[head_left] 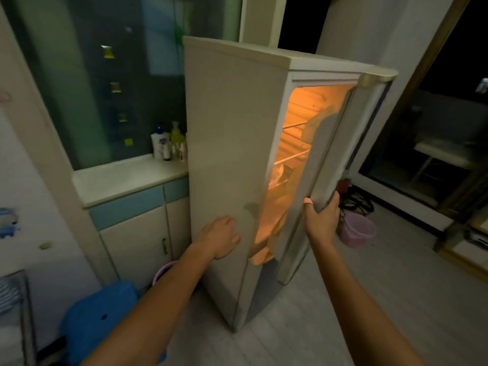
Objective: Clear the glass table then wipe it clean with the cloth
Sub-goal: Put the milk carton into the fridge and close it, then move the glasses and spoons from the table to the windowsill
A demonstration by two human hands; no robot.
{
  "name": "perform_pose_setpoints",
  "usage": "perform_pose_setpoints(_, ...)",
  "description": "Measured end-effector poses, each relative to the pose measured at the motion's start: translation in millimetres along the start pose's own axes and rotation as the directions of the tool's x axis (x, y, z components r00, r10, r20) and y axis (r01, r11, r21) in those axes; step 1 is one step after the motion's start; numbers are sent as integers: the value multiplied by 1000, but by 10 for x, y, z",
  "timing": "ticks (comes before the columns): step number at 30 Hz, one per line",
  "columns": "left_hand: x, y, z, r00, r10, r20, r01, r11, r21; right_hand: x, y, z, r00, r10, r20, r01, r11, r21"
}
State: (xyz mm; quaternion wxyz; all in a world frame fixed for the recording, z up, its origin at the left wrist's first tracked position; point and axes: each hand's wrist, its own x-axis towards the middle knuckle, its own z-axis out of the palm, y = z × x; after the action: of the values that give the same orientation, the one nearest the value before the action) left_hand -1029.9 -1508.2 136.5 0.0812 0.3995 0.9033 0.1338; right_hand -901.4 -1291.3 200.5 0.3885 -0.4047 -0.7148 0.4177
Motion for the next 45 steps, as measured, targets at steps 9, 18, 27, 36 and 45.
perform_pose_setpoints(9, -235, -752, 0, 986, -164, 7, 164, 983, -82, 49, -275, 938, 996, -40, 76, 39, 999, 11)
perform_pose_setpoints(18, -177, -1095, -90, 957, -290, -29, 289, 957, -38, 24, -248, 1327, 997, -61, -41, 60, 997, -47)
perform_pose_setpoints(27, 46, -889, 62, 939, -343, -10, 341, 938, -67, -610, 98, 1193, 828, -529, 184, 542, 840, -27)
perform_pose_setpoints(36, -478, -1198, 15, 820, -571, -53, 573, 816, 78, -753, 144, 2213, 324, -220, 920, 723, 685, -91)
perform_pose_setpoints(45, -1905, -1627, 31, 464, -876, -133, 878, 475, -66, -1758, -420, 2914, -122, -222, 967, 751, 616, 237)
